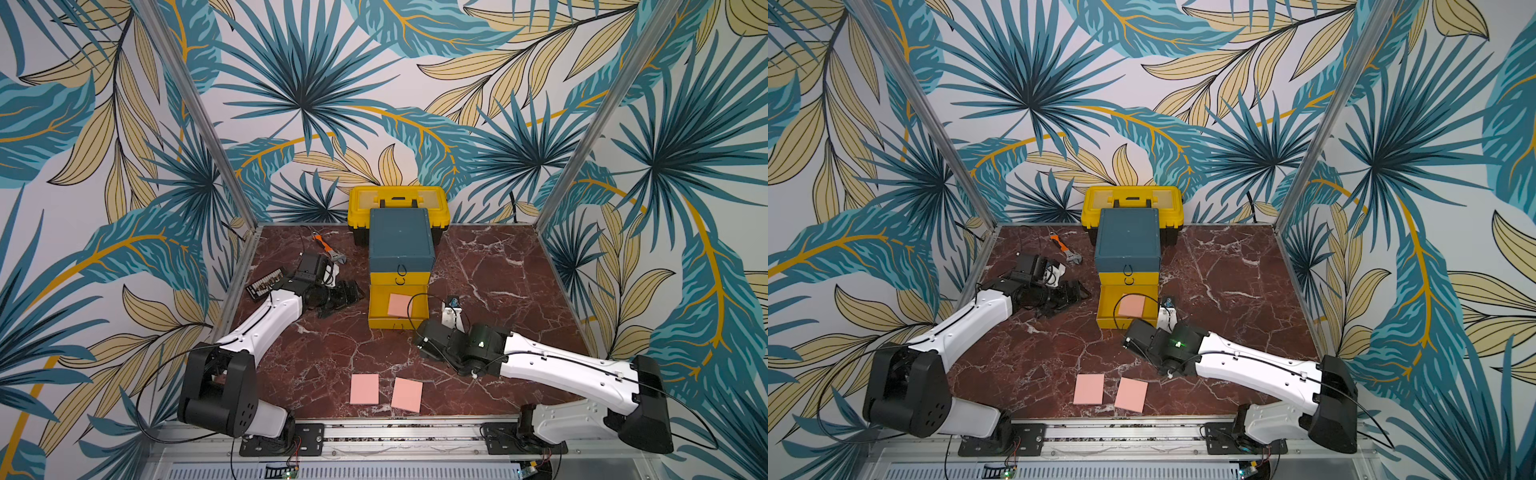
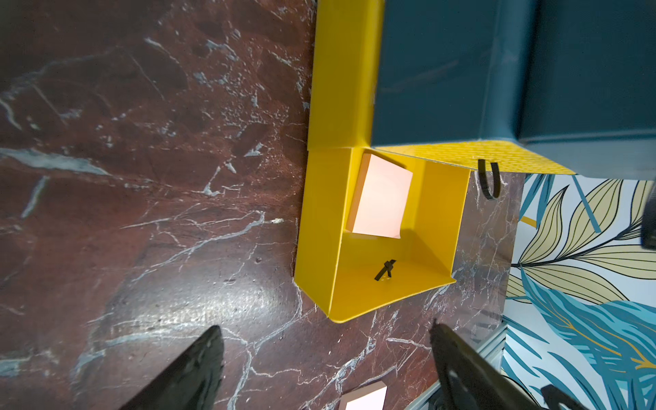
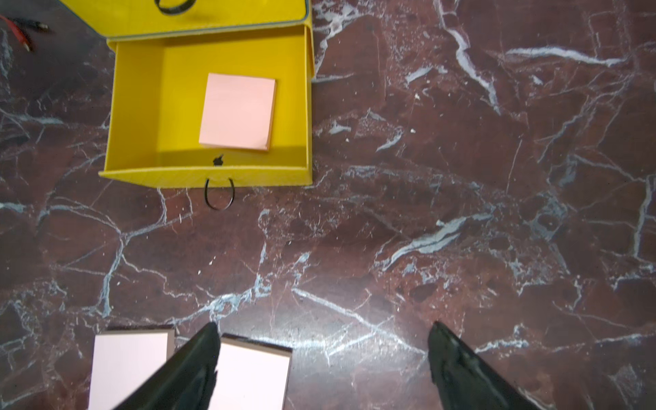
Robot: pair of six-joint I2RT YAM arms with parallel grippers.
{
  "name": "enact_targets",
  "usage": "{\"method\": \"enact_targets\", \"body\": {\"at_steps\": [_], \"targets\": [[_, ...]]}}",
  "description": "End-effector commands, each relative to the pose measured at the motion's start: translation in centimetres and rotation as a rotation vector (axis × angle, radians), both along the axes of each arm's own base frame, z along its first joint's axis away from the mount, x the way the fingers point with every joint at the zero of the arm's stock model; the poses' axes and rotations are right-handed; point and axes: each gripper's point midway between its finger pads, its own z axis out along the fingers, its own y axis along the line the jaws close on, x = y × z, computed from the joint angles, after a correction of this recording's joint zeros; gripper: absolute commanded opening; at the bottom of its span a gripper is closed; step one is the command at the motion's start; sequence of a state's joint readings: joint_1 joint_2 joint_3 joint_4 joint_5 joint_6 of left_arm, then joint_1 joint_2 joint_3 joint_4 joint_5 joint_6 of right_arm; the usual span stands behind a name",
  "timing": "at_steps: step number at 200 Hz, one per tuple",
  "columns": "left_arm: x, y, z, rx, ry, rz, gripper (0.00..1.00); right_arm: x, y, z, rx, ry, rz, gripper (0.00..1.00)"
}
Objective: Please put the sticky notes in the drawer by color
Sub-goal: Pick up the sticky notes from the center of the board.
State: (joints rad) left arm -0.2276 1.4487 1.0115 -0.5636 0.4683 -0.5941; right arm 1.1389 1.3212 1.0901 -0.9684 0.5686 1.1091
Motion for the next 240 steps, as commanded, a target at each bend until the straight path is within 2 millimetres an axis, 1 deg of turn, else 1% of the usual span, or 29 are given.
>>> {"method": "enact_targets", "body": {"at_steps": [1,16,34,55,78,111,114,136,152,169,187,217,229,240], "targets": [[0.5,-0.3,1.0,0.0,-0.04,-0.013,0.93,-2.7,-1.0,-1.8,-0.045,0.057,-0.085,0.93],[0.2,-0.2,1.0,0.003,-0.039,-0.012,0.93,-3.8,-0.3,-2.4,-0.014,0.078,-0.121,0.95],[-0.3,-0.2,1.2,0.023,-0.041,-0.012,0.93,-4.7,0.9,-2.8,0.016,0.088,-0.142,0.95],[-1.0,0.0,1.3,0.06,-0.052,-0.014,0.94,-5.2,2.3,-3.2,0.028,0.107,-0.148,0.96],[-1.4,1.2,1.8,0.117,-0.077,0.012,0.95,-5.8,3.8,-4.0,0.023,0.138,-0.133,0.97],[-1.9,1.9,3.1,0.141,-0.129,0.035,0.98,-6.4,4.9,-4.4,-0.026,0.184,-0.12,0.99],[-1.9,2.0,3.2,0.143,-0.131,0.036,0.99,-6.4,5.0,-4.4,-0.022,0.188,-0.121,0.99],[-2.2,2.1,3.7,0.14,-0.153,0.041,1.0,-7.1,5.8,-5.7,-0.021,0.241,-0.14,0.99],[-2.6,2.3,4.1,0.133,-0.167,0.049,1.0,-7.6,6.0,-6.6,-0.021,0.275,-0.164,0.99],[-3.2,2.1,4.8,0.113,-0.191,0.04,1.0,-7.9,6.4,-7.5,-0.001,0.299,-0.182,0.99],[-3.7,2.1,5.4,0.101,-0.215,0.041,1.0,-8.0,7.6,-8.2,0.03,0.317,-0.17,0.99],[-4.3,1.7,6.3,0.082,-0.241,0.02,1.0,-8.3,9.4,-9.9,0.003,0.376,-0.129,0.99],[-4.5,1.7,6.7,0.078,-0.25,0.015,1.0,-8.4,9.7,-10.6,-0.009,0.399,-0.124,0.99],[-4.6,1.6,7.1,0.076,-0.263,0.013,1.0,-8.6,9.5,-11.3,-0.018,0.421,-0.124,0.99]]}}
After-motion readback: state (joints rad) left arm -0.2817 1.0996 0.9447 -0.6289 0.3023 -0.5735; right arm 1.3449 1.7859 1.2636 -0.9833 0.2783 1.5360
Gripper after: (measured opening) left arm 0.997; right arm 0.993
